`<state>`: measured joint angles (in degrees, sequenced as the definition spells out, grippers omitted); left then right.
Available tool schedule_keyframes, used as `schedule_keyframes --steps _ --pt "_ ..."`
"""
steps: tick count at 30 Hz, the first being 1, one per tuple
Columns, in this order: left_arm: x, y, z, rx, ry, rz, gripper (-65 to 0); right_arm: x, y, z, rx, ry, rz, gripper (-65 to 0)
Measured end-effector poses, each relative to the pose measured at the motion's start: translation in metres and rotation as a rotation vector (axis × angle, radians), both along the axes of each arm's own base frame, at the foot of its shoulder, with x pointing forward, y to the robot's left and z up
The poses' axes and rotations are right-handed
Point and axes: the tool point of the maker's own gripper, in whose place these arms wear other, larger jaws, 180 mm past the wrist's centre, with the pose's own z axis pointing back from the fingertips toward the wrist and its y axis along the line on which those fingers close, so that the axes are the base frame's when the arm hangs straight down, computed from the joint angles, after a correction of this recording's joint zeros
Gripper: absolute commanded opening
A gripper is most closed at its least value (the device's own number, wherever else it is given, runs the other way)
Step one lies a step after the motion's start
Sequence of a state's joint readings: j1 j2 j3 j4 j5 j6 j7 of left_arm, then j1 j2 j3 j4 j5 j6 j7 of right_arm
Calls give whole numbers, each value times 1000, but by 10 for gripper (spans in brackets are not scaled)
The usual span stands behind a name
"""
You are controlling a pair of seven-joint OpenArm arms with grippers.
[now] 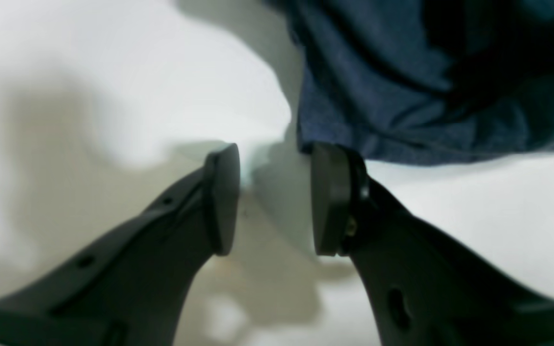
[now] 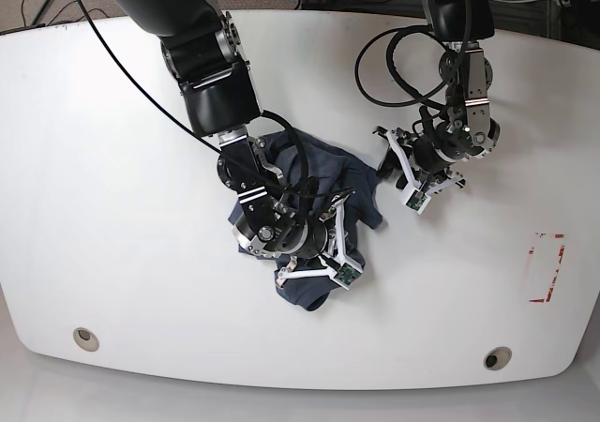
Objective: Layout the t-shirt on the table in an organized manner, then fold the t-shirt properly
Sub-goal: 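Regrasp the navy shirt bunch with the right gripper, then pull the navy shirt with the right gripper toward the left gripper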
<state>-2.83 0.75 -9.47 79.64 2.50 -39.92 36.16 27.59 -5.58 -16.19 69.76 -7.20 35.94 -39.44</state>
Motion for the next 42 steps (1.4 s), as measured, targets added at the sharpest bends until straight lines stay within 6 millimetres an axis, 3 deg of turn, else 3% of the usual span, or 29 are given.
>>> schedule_keyframes --steps 9,29,35,42 --pt "0 -2 1 -21 -19 4 -418 -7 -2 28 -15 -74 -5 -650" --pt "-2 -5 0 -33 -22 6 -419 -16 -17 145 -7 -377 -48 -650" --pt "-3 -3 3 -11 -22 2 -419 -20 -17 166 -8 -446 -33 -650" --pt "-6 8 7 24 -21 24 -419 -29 -3 184 -24 -516 33 -650"
